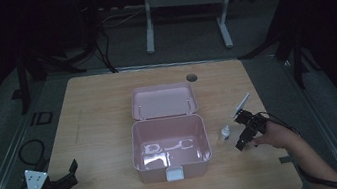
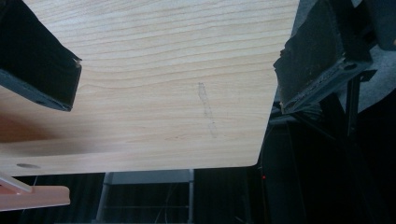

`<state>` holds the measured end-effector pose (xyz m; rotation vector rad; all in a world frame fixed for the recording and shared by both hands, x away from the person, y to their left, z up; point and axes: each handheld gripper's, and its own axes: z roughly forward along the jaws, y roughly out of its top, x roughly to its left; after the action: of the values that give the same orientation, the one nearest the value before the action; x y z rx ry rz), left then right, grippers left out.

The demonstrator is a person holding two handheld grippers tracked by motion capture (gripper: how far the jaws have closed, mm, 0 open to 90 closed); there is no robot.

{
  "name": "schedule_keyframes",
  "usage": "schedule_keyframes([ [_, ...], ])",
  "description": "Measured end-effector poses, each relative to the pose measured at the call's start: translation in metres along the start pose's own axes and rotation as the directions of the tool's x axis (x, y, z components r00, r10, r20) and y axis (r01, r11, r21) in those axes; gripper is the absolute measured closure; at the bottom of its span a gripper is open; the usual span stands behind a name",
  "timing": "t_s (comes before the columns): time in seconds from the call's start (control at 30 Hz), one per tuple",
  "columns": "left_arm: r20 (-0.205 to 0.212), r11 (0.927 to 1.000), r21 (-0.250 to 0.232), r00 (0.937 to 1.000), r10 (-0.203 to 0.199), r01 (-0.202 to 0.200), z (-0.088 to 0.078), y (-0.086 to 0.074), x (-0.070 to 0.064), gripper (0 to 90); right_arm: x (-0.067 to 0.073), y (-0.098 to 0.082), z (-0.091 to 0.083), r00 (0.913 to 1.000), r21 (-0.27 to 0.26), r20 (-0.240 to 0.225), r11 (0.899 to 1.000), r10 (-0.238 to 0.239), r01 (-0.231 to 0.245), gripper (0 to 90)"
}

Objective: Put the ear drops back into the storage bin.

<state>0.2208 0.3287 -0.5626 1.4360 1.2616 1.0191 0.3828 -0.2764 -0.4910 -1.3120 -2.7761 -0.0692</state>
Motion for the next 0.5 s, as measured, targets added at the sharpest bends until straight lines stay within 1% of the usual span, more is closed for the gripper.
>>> schedule_keyframes([
  [0.07,0.001,1.0000,0.000,1.0000,0.000,0.000,0.000,0.000,0.000,0.4,0.002,0.005,0.001,0.9999,0.009,-0.004,1.000,-0.010,0.010,13.4],
  [0.17,0.001,1.0000,0.001,1.0000,0.000,-0.001,0.000,0.000,0.000,0.4,0.005,0.012,0.002,0.9998,0.003,-0.002,1.000,-0.018,0.018,14.1],
  [0.23,0.001,1.0000,0.000,1.0000,0.000,0.000,0.000,0.000,0.000,0.4,0.006,0.019,0.001,0.9999,-0.007,-0.008,1.000,-0.015,0.015,14.7],
  [0.3,0.002,1.0000,0.000,1.0000,0.001,-0.001,0.000,0.000,0.000,0.4,0.007,0.024,0.001,0.9997,-0.008,-0.008,1.000,-0.025,0.025,14.8],
  [0.37,0.001,1.0000,0.000,1.0000,0.001,-0.001,0.000,0.000,0.000,0.4,0.009,0.029,0.001,0.9994,-0.010,-0.012,0.999,-0.032,0.031,17.5],
  [0.43,0.002,1.0000,0.000,1.0000,0.001,-0.001,0.000,0.000,0.000,0.4,0.011,0.034,0.001,0.9993,-0.012,-0.010,0.999,-0.037,0.037,18.3],
  [0.47,0.003,1.0000,0.001,1.0000,0.000,0.000,0.000,0.000,0.000,0.4,0.012,0.036,0.001,0.9991,-0.011,-0.009,0.999,-0.041,0.041,20.6],
  [0.5,0.003,1.0000,0.001,1.0000,0.001,-0.001,0.000,0.000,0.000,0.4,0.013,0.038,0.002,0.9987,-0.010,0.001,0.999,-0.051,0.051,21.0],
])
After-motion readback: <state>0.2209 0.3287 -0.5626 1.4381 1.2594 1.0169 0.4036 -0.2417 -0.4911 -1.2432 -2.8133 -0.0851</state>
